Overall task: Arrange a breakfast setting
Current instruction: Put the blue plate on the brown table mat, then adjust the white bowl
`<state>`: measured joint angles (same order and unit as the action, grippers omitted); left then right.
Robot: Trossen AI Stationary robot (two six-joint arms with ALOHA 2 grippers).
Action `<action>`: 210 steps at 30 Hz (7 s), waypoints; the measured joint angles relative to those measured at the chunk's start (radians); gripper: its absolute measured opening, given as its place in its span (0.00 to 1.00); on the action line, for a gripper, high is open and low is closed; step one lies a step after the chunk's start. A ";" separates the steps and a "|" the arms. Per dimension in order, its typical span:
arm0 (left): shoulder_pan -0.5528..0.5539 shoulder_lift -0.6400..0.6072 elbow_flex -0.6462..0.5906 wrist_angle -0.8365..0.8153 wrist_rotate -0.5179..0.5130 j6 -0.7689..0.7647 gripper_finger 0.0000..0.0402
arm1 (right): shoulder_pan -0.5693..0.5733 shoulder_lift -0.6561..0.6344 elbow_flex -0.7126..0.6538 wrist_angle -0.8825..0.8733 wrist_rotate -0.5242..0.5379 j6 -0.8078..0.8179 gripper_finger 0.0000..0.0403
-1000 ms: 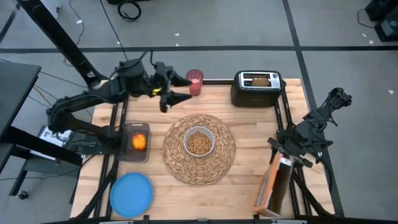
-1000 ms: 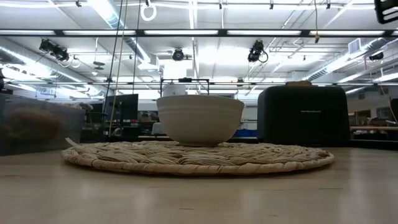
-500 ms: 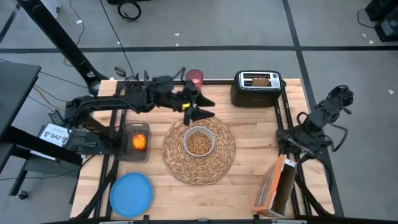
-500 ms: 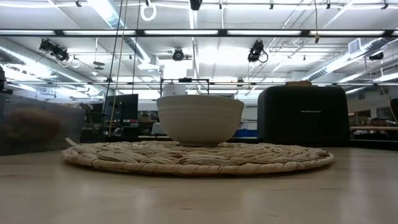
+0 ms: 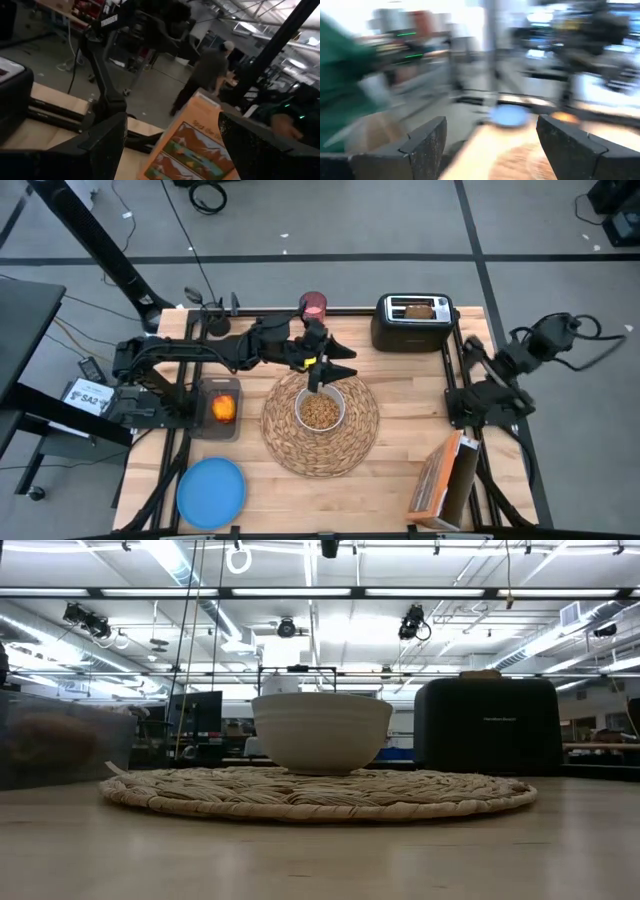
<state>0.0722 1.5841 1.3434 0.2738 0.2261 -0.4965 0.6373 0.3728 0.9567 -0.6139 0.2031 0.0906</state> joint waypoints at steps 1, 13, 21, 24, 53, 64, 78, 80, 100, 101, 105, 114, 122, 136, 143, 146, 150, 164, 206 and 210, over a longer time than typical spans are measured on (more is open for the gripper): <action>-0.009 0.006 0.000 0.002 -0.015 0.010 0.79 | 0.000 0.013 0.006 -0.004 0.088 0.022 0.77; -0.168 0.129 0.000 0.075 -0.226 0.199 0.79 | -0.146 0.285 0.198 -0.228 0.498 0.324 0.75; -0.275 0.313 0.000 0.363 -0.208 0.326 0.79 | -0.253 0.389 0.251 -0.399 0.443 0.439 0.75; -0.302 0.387 0.001 0.529 -0.172 0.355 0.79 | -0.274 0.397 0.251 -0.396 0.377 0.404 0.75; -0.667 0.001 0.001 -0.350 -0.465 -0.602 0.71 | -0.067 0.624 0.373 -0.675 -0.565 0.662 0.66; -0.883 0.002 0.000 -0.782 -0.505 -1.264 0.70 | -0.062 0.619 0.373 -0.637 -0.369 0.604 0.66; -0.870 0.163 0.000 -1.141 -0.148 -1.648 0.62 | -0.063 0.619 0.373 -0.636 -0.226 0.586 0.66; -0.857 0.209 0.000 -1.137 -0.118 -1.647 0.58 | -0.063 0.618 0.372 -0.629 -0.216 0.586 0.66; -0.848 0.438 0.003 -1.195 0.047 -1.670 0.11 | -0.063 0.584 0.411 -0.572 -0.139 0.536 0.66; -0.851 0.432 0.002 -1.208 0.058 -1.671 0.07 | -0.063 0.582 0.426 -0.574 -0.132 0.523 0.66; -0.872 0.432 0.049 -1.219 0.058 -1.670 0.04 | -0.063 0.575 0.489 -0.582 -0.083 0.458 0.66; -0.944 0.432 0.381 -1.341 -0.194 -1.191 0.03 | -0.063 0.533 0.532 -0.594 0.013 0.370 0.66; -0.876 0.430 0.425 -1.440 -0.266 -0.341 0.03 | -0.063 0.552 0.532 -0.593 0.096 0.358 0.66; -0.662 0.434 0.322 -1.553 -0.238 0.227 0.03 | -0.063 0.664 0.532 -0.591 0.110 0.440 0.66; -0.654 0.434 0.299 -1.548 -0.272 0.282 0.04 | -0.063 0.705 0.532 -0.582 0.098 0.441 0.66; -0.635 0.433 0.299 -1.506 -0.302 0.291 0.04 | -0.063 0.718 0.532 -0.571 0.091 0.440 0.66; -0.608 0.433 0.299 -1.477 -0.312 0.291 0.04 | -0.064 0.735 0.532 -0.554 0.078 0.435 0.66; -0.636 0.433 0.299 -1.480 -0.248 0.300 0.08 | -0.065 0.798 0.532 -0.537 0.085 0.430 0.66; -0.612 0.188 -0.227 -0.766 -0.549 -0.404 0.35 | -0.491 0.869 0.479 -0.503 -0.016 0.262 0.69; -0.600 0.188 -0.261 -0.751 -0.537 -0.406 0.35 | -0.527 0.972 0.452 -0.414 -0.016 0.503 0.69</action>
<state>-0.5279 1.7725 1.0824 -0.4770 -0.3111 -0.9022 0.1107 1.3449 1.4086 -1.0277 0.1874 0.5935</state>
